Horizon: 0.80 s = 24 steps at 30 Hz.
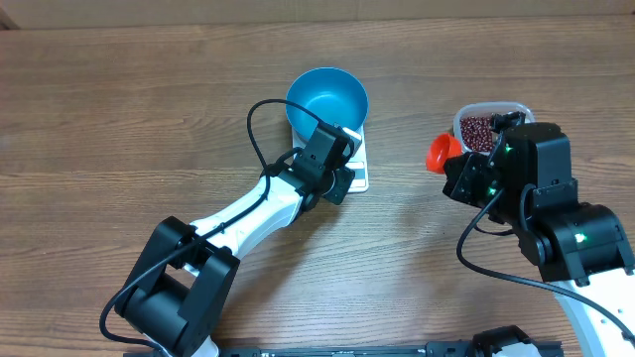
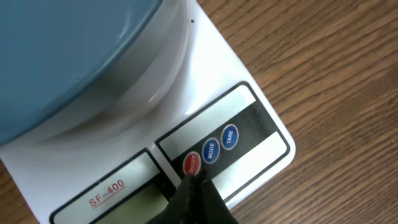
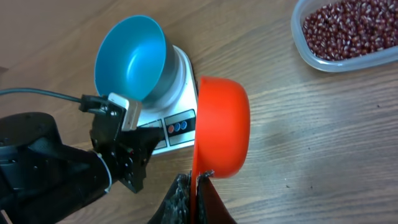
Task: Scoop item into bowl and weigh 150g on scale
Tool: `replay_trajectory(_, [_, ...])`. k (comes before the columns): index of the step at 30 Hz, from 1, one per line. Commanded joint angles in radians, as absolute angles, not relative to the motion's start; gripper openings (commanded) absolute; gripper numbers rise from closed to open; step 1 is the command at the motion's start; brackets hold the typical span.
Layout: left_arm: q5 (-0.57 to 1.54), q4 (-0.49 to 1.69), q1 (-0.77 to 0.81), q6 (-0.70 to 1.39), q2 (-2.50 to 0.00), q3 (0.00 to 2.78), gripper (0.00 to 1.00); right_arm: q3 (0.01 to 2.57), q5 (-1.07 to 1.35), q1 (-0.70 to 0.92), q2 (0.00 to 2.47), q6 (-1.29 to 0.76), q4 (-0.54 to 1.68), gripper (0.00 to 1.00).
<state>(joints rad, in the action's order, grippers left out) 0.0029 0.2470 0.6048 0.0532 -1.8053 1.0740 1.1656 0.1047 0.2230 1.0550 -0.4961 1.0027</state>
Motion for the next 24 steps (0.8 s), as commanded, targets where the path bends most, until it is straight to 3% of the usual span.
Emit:
replay_trajectory(1, [-0.007, 0.234, 0.611, 0.019, -1.811, 1.068, 0.04, 1.193, 0.105, 0.218, 1.052, -0.48, 1.006, 0.04])
replay_trajectory(24, [-0.007, 0.193, 0.612, 0.022, -1.831, 1.068, 0.04, 1.193, 0.106, 0.218, 1.052, -0.48, 1.006, 0.04])
